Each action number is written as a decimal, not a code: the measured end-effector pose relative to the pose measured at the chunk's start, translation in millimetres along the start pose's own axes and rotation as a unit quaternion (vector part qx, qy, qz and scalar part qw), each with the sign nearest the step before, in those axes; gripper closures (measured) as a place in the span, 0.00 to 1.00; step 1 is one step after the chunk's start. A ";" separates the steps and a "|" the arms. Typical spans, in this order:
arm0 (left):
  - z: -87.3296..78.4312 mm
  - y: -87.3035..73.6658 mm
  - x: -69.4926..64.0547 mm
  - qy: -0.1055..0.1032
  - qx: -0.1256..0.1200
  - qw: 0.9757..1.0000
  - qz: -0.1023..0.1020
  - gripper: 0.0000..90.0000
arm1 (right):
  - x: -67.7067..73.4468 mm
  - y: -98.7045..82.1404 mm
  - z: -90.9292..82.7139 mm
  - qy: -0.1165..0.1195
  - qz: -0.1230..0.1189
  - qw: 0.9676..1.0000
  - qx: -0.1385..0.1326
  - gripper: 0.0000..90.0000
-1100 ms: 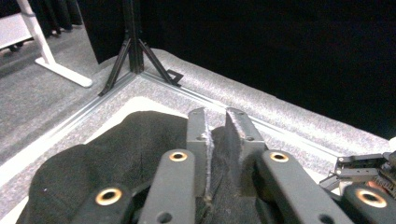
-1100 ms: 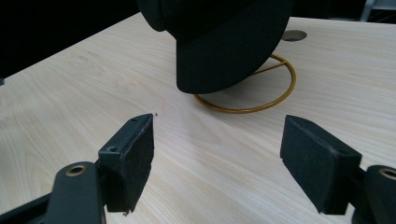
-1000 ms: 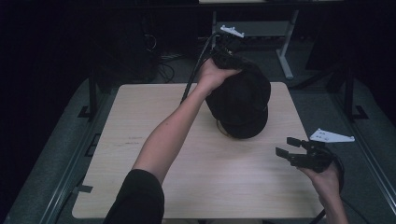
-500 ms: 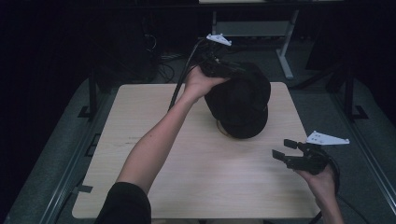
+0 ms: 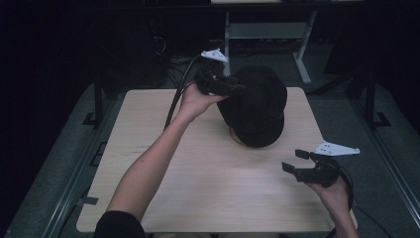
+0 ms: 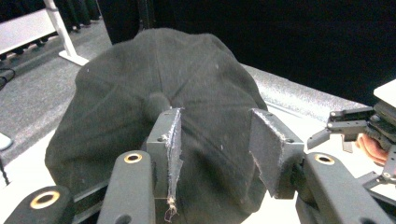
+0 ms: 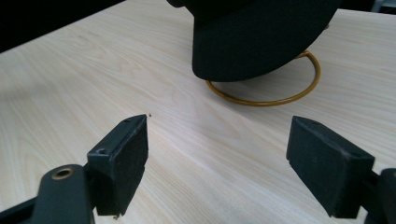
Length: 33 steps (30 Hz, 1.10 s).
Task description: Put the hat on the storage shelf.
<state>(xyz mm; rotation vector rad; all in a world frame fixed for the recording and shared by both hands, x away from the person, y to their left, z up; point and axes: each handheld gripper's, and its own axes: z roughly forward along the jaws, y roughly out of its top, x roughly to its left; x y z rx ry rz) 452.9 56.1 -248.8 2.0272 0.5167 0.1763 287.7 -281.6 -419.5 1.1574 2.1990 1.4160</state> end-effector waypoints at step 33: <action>-74.3 -87.5 -21.7 0.021 -0.025 0.999 -0.026 0.40 | 15.2 3.8 7.3 -0.010 -0.013 1.000 0.006 0.18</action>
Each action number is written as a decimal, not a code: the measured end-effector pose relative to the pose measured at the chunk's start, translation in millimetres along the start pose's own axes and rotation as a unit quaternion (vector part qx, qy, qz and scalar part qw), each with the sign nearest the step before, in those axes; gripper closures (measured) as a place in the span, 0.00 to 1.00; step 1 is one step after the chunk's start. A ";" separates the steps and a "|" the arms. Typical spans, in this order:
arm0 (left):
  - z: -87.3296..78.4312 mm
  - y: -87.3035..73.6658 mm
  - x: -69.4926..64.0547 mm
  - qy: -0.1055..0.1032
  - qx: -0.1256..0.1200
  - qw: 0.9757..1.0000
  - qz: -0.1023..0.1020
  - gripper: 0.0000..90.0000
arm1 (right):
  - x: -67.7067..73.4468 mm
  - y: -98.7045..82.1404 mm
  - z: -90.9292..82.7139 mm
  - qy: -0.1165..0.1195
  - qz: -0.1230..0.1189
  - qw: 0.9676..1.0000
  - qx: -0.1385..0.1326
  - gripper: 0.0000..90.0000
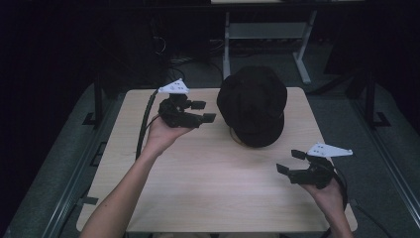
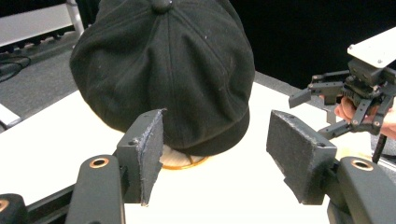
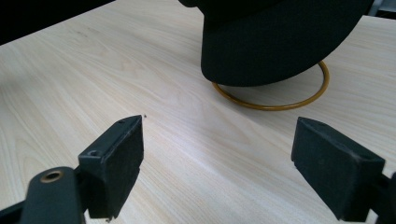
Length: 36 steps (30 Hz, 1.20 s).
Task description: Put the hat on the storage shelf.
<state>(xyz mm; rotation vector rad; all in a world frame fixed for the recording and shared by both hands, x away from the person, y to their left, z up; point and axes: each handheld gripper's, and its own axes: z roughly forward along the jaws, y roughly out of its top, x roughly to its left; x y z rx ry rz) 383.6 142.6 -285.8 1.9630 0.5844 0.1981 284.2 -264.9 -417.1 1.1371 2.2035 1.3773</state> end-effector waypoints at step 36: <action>-48.9 -124.9 -14.7 0.036 -0.014 0.998 -0.058 0.29 | 3.9 -3.7 3.0 0.009 -0.005 1.000 0.013 0.18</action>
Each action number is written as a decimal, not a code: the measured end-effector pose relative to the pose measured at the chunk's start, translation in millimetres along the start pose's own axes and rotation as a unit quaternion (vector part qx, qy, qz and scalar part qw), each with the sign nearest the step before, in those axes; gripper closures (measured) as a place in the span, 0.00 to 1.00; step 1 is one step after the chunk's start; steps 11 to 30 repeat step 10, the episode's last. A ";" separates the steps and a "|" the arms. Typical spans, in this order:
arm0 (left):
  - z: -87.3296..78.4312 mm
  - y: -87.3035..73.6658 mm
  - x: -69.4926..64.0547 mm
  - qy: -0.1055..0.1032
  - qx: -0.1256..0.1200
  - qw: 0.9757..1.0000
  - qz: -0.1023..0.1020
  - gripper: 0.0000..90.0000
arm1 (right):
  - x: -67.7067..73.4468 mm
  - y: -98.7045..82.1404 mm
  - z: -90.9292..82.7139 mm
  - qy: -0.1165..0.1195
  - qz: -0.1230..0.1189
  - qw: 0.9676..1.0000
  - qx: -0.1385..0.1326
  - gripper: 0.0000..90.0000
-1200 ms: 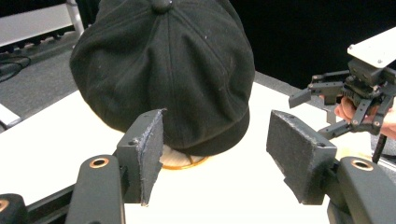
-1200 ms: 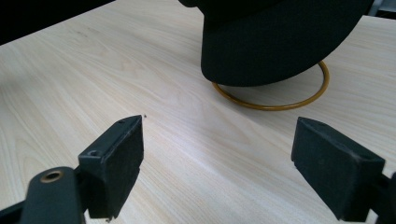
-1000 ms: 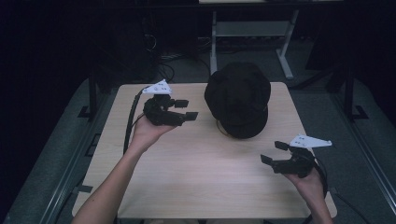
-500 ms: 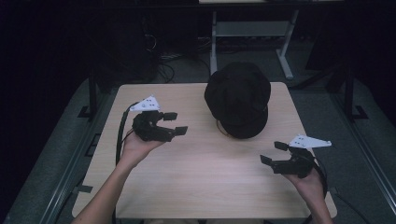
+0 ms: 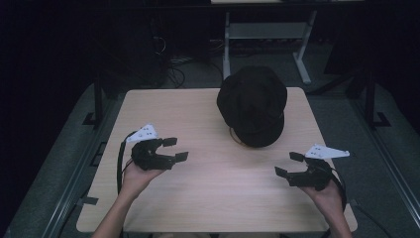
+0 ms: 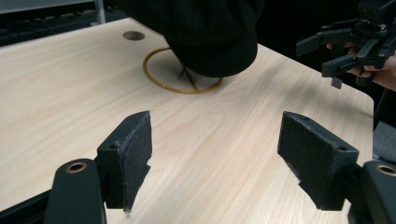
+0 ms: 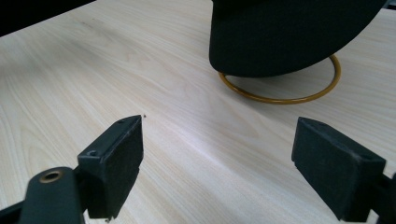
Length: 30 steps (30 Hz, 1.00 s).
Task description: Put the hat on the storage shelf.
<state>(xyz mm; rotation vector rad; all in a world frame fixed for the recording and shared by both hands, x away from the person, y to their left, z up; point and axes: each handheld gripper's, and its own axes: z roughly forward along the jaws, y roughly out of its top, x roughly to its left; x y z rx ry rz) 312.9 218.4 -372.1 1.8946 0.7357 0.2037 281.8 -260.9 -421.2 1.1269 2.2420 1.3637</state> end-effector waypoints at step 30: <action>-0.8 -48.7 -2.6 0.039 0.008 0.999 0.005 0.27 | 1.6 -5.5 3.6 0.015 0.011 1.000 -0.005 0.20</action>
